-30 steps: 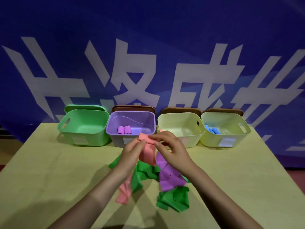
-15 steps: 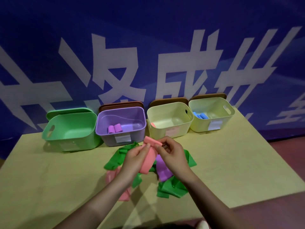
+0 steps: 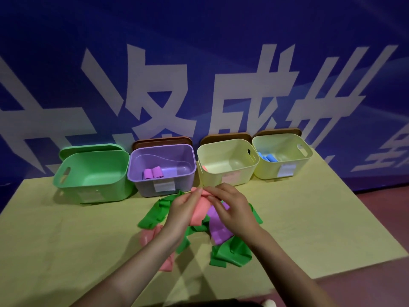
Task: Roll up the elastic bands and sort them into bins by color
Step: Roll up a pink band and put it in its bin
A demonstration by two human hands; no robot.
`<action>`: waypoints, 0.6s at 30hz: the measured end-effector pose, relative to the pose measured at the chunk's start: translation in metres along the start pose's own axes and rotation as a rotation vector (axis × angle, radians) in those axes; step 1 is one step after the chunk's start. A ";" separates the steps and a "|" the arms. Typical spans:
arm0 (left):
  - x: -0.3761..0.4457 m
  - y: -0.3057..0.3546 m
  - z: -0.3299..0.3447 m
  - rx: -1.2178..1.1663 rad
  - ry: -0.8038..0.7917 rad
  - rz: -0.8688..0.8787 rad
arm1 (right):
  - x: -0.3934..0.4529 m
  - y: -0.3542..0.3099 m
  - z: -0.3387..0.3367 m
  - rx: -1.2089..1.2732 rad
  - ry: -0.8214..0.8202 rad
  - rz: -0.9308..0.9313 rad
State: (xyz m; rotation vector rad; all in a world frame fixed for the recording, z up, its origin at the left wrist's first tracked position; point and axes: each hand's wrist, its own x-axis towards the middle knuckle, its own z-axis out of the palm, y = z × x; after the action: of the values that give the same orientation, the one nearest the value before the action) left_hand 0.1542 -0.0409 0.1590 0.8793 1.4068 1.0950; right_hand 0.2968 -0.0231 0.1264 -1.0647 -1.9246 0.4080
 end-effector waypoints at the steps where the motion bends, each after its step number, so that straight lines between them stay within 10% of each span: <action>1: 0.002 0.002 -0.002 -0.004 -0.003 0.003 | 0.001 0.001 -0.001 0.021 -0.036 0.013; 9: 0.022 0.012 -0.008 0.063 -0.117 0.140 | 0.026 -0.011 -0.003 0.575 -0.220 0.494; 18: 0.052 0.016 -0.015 0.093 -0.187 0.200 | 0.057 0.001 -0.007 0.731 -0.234 0.587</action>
State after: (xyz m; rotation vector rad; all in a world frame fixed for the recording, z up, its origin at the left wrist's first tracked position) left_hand 0.1316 0.0104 0.1582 1.1789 1.2424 1.0711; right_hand 0.2885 0.0227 0.1598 -1.0748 -1.4037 1.4866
